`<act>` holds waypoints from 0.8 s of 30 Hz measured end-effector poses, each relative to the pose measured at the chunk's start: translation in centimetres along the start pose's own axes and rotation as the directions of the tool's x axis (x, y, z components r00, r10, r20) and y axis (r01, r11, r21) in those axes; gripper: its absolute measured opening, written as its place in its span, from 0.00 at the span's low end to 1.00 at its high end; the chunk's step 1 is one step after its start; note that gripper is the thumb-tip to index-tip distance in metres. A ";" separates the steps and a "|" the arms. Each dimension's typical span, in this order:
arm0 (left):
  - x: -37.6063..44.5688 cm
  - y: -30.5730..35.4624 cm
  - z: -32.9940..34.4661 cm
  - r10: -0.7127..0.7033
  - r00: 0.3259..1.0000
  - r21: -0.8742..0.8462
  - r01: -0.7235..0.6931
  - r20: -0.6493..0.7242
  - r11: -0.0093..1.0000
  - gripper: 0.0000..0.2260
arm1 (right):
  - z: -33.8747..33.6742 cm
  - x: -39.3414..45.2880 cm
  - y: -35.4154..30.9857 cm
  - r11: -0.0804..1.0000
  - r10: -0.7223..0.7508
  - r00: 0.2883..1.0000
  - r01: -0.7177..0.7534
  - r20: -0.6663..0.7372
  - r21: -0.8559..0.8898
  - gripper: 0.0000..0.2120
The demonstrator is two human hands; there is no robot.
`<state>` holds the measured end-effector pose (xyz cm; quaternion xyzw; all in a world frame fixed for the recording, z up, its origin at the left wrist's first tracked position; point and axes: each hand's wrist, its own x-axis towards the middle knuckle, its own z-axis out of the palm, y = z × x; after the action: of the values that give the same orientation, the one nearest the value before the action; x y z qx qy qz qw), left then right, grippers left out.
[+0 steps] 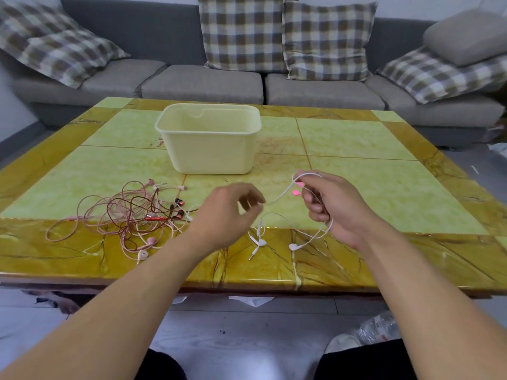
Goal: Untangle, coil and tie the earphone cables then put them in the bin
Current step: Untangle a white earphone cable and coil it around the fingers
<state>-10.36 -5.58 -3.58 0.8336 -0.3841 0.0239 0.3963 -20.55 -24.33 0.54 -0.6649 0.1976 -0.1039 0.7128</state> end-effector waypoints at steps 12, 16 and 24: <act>0.3 -1.7 2.6 -0.284 0.948 0.083 0.275 0.143 0.958 0.13 | 0.4 -0.8 -1.7 0.939 -0.075 0.976 0.001 0.203 0.343 0.14; 0.4 -2.4 2.2 -0.331 0.904 0.212 0.279 0.272 0.936 0.02 | -0.6 -0.5 -1.7 0.963 -0.087 0.990 0.055 0.113 0.265 0.13; 1.0 -0.4 0.3 -0.351 0.900 -0.429 0.433 0.259 0.793 0.08 | -0.7 1.2 2.1 0.893 -0.269 0.926 0.136 -0.265 -0.430 0.08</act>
<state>-9.51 -6.22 -3.71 0.7705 -0.2277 -0.2235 0.5518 -19.97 -25.28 -1.77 -0.7891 0.2554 -0.2412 0.5039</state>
